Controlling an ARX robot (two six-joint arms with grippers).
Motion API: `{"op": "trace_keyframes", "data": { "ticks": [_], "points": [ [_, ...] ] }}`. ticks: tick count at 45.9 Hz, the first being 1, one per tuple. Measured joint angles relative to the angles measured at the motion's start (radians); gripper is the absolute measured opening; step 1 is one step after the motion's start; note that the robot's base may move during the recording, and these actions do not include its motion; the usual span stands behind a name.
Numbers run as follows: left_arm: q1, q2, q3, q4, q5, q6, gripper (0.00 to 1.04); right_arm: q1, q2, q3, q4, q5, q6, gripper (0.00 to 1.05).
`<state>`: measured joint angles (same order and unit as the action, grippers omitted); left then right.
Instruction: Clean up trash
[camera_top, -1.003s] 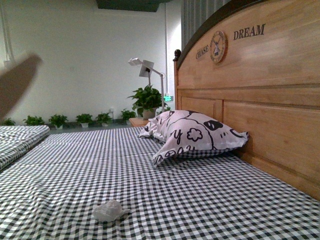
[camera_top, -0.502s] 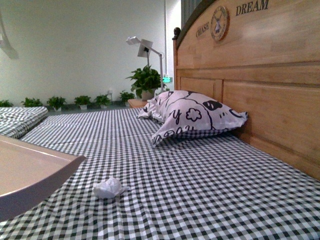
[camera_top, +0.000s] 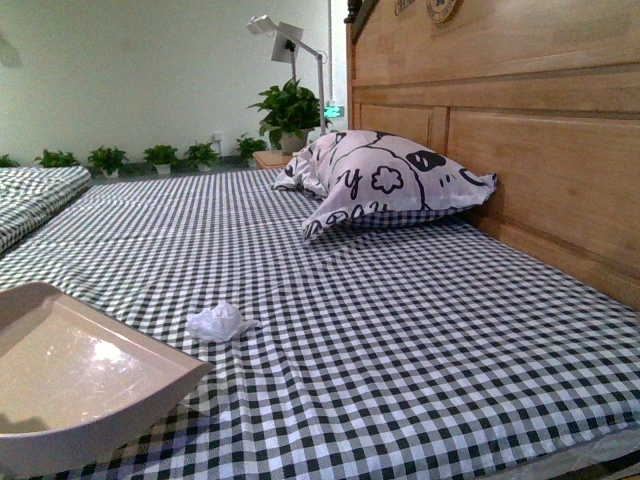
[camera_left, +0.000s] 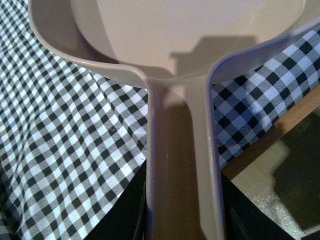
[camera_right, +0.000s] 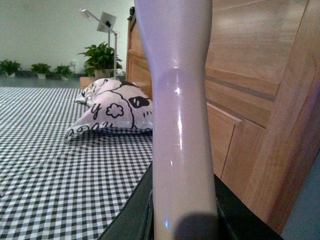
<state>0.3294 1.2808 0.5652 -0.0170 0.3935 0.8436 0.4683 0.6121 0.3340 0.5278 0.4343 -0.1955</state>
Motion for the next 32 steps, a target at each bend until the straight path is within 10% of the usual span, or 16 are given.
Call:
{"op": "trace_keyframes", "data": {
  "ticks": [32],
  "points": [
    [-0.050,0.276,0.224,-0.068,0.011,0.002,0.27,0.000,0.000,0.000,0.000,0.000,0.000,0.19]
  ]
}}
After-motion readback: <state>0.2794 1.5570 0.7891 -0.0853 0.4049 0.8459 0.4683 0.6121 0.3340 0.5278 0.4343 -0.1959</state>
